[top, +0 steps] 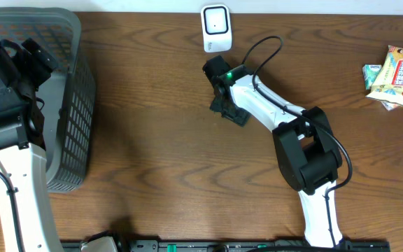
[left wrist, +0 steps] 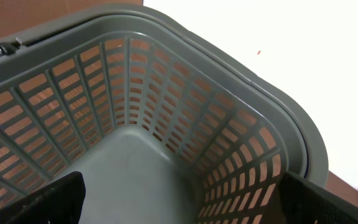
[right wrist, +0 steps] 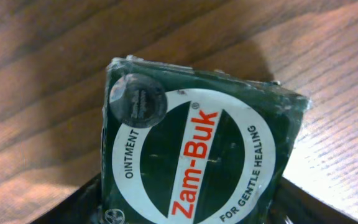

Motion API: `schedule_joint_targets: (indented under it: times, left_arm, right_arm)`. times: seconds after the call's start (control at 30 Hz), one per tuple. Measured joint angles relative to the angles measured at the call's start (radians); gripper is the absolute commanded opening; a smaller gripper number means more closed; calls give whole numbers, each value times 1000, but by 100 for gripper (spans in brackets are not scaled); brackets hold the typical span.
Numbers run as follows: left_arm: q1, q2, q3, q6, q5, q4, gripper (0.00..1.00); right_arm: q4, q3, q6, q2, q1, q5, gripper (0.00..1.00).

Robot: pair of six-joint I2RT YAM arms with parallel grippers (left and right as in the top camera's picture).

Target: Scan the item barcode

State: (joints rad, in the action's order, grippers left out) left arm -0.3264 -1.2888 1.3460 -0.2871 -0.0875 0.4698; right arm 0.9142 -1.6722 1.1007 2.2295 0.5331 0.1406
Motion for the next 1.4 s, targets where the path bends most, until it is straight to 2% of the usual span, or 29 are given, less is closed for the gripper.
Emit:
schedule_joint_targets:
  times: [0.07,0.27,0.5,0.87,0.97,1.23,1.4]
  left_arm:
    - [0,0,0,0,0,0,98]
    - [0,0,0,0,0,0,98]
    - [0,0,0,0,0,0,98]
    - [0,0,0,0,0,0,98]
    - [0,0,0,0,0,0,98]
    - [0,0,0,0,0,0,97]
    - [0,0,0,0,0,0,98]
  right_arm:
    - [-10,8,-6,-5,0,7,53]
    - [-14,10,-45,-7,0,71,52]
    - [-2,-1,-146,-7,2,303,51]
    - [-55,-24,-271,-88,106,1078,52]
    - [-90,-26,-291,-90,135,1239,52]
    - [-109,-27,-310,-90,148,1343,54]
    - [-111,-27,-322,-90,145,1178,53]
